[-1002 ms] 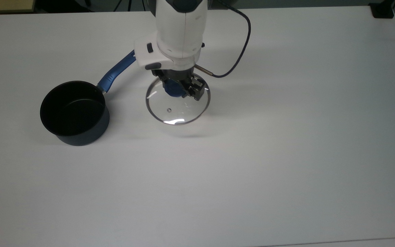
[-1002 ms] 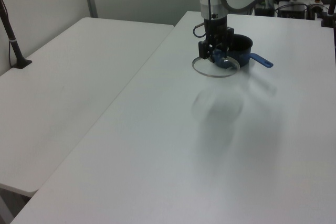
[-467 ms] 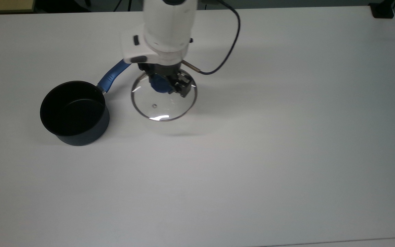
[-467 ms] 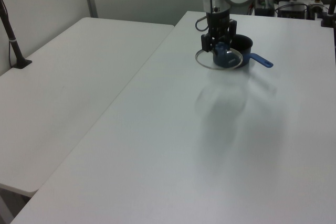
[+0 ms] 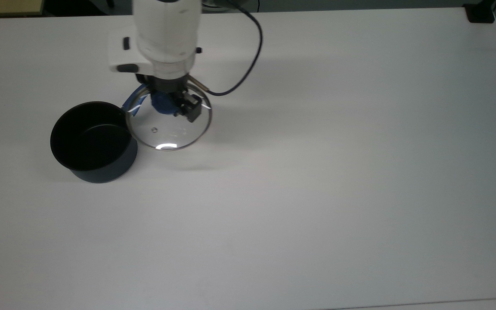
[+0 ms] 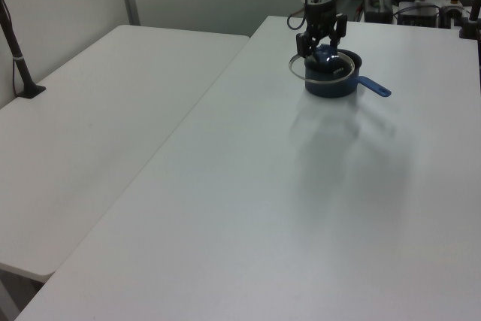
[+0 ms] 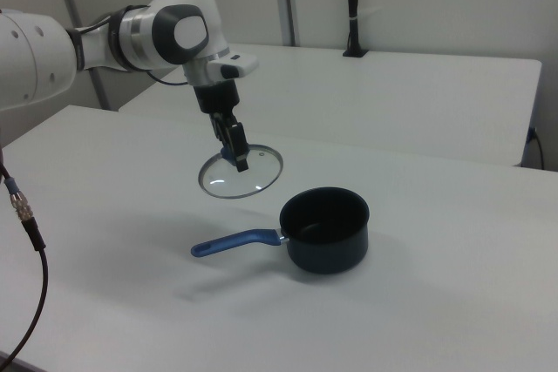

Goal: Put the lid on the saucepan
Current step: 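Lift the glass lid and carry it over the black saucepan, then lower the lid onto the saucepan rim and adjust its seating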

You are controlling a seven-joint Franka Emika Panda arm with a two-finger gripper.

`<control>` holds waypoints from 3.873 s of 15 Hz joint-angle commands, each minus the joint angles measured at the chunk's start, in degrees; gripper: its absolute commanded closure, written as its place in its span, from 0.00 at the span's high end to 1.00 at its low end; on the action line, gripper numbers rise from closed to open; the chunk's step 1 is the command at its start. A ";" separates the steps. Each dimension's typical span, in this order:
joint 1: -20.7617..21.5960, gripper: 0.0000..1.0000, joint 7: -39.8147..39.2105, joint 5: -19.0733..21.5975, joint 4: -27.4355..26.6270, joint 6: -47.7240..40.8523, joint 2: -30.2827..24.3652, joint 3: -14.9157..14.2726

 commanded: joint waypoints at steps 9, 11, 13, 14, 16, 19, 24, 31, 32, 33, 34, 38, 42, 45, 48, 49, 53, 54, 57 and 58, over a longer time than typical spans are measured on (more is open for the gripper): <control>-2.98 0.60 -3.76 -1.50 1.20 -0.99 0.08 -3.96; -3.77 0.60 -4.11 -1.50 1.20 0.32 0.78 -4.57; -3.86 0.60 -4.19 -1.58 1.11 3.13 1.57 -5.54; -4.12 0.60 -4.20 -1.58 1.20 3.75 2.01 -6.15; -4.65 0.60 -4.46 -1.58 1.20 5.60 2.19 -7.21; -5.35 0.60 -4.46 -1.67 1.20 7.10 3.33 -7.30; -6.14 0.60 -4.46 -2.38 1.11 7.89 3.51 -7.30; -6.41 0.60 -4.11 -2.46 1.20 9.91 5.09 -7.74; -6.41 0.60 -4.11 -2.46 1.11 10.00 5.17 -7.83; -6.41 0.59 -4.02 -2.46 1.20 10.00 5.17 -7.83; -6.41 0.59 -4.02 -2.46 1.11 10.09 5.35 -7.83; -6.15 0.59 -3.93 -2.55 1.20 11.58 6.75 -8.27; -5.97 0.58 -3.76 -2.55 1.20 11.67 7.37 -8.71; -5.97 0.58 -3.84 -2.55 1.64 11.58 7.55 -8.71; -5.88 0.58 -3.76 -2.55 1.99 11.67 8.25 -8.71; -5.88 0.58 -3.76 -2.55 1.99 11.67 8.34 -8.71; -5.80 0.58 -3.76 -2.64 1.99 11.67 8.51 -8.62; -5.80 0.58 -3.76 -2.64 1.99 11.67 8.51 -8.62; -5.80 0.58 -3.84 -2.99 1.99 11.67 8.51 -8.62; -5.80 0.58 -3.84 -2.99 1.99 11.67 8.51 -8.62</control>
